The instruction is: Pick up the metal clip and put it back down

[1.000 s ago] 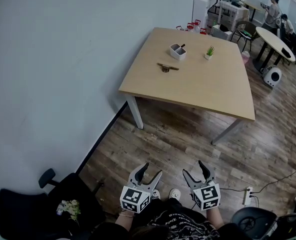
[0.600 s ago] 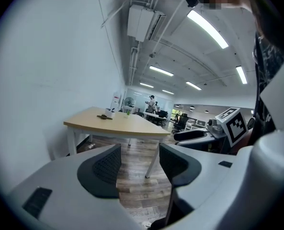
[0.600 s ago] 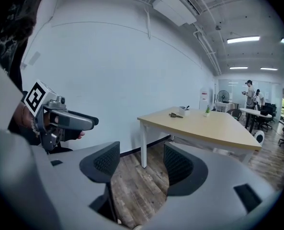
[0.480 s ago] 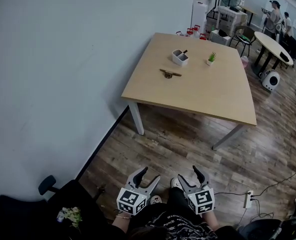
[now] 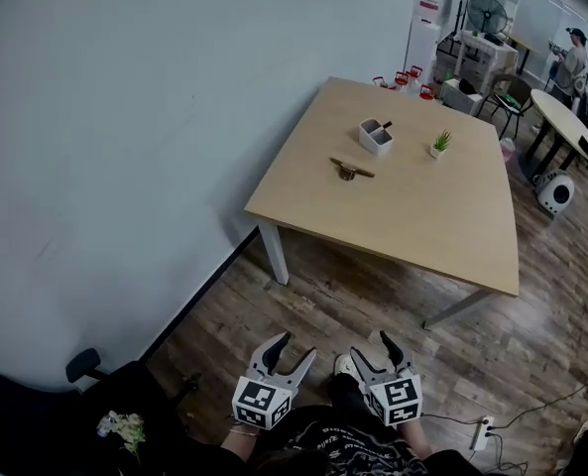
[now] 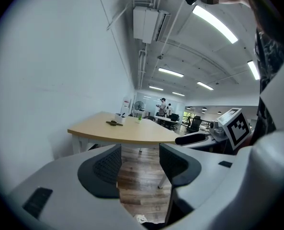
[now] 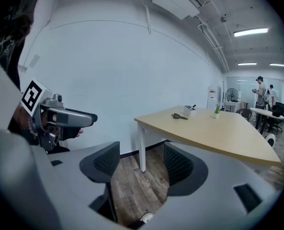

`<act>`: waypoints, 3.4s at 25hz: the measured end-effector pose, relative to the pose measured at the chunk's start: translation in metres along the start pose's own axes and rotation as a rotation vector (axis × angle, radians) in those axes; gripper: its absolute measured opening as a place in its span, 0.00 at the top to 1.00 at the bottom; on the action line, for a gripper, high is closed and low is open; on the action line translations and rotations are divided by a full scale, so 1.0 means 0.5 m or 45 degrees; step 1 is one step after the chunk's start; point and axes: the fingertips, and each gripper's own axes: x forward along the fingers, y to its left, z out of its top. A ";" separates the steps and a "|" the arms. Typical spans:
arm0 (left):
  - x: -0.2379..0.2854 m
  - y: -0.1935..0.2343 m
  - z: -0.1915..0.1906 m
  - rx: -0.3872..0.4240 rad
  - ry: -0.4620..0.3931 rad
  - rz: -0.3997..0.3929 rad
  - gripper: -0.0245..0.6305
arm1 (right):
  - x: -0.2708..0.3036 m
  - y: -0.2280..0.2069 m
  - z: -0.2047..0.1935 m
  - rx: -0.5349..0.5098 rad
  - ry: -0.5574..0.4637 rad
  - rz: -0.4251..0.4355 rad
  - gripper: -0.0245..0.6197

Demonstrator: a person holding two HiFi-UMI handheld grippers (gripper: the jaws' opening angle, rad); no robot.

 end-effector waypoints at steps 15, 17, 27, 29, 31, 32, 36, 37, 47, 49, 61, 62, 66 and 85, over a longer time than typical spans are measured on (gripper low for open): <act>0.289 0.013 0.105 -0.028 -0.024 0.049 0.59 | 0.161 -0.263 0.073 -0.084 0.026 0.084 0.49; 0.315 0.010 0.109 -0.033 -0.019 0.050 0.59 | 0.168 -0.285 0.078 -0.089 0.028 0.091 0.49; 0.418 -0.002 0.119 -0.035 0.006 0.036 0.59 | 0.193 -0.369 0.077 -0.073 0.047 0.098 0.49; 0.428 -0.006 0.116 -0.039 0.018 0.030 0.59 | 0.193 -0.377 0.073 -0.060 0.054 0.096 0.49; 0.435 -0.010 0.114 -0.042 0.024 0.025 0.59 | 0.193 -0.384 0.066 -0.049 0.065 0.093 0.49; 0.439 -0.009 0.114 -0.044 0.025 0.024 0.59 | 0.195 -0.387 0.064 -0.043 0.070 0.092 0.49; 0.455 0.004 0.103 -0.062 0.048 0.018 0.59 | 0.210 -0.397 0.056 -0.014 0.082 0.082 0.49; 0.460 0.009 0.103 -0.065 0.051 0.015 0.59 | 0.215 -0.400 0.056 -0.011 0.084 0.079 0.49; 0.579 0.099 0.159 -0.023 0.057 -0.054 0.59 | 0.324 -0.467 0.114 0.024 0.072 0.011 0.49; 0.603 0.127 0.172 -0.016 0.057 -0.062 0.59 | 0.357 -0.478 0.129 0.025 0.072 0.004 0.49; 0.718 0.286 0.253 0.022 0.068 -0.130 0.59 | 0.523 -0.505 0.209 0.019 0.118 -0.048 0.49; 0.727 0.299 0.257 0.025 0.067 -0.136 0.59 | 0.537 -0.505 0.212 0.016 0.123 -0.055 0.49; 0.747 0.350 0.262 0.020 0.073 -0.157 0.59 | 0.585 -0.494 0.222 0.014 0.141 -0.077 0.49; 0.798 0.512 0.314 0.051 0.056 -0.148 0.59 | 0.793 -0.544 0.391 -0.249 0.103 -0.077 0.49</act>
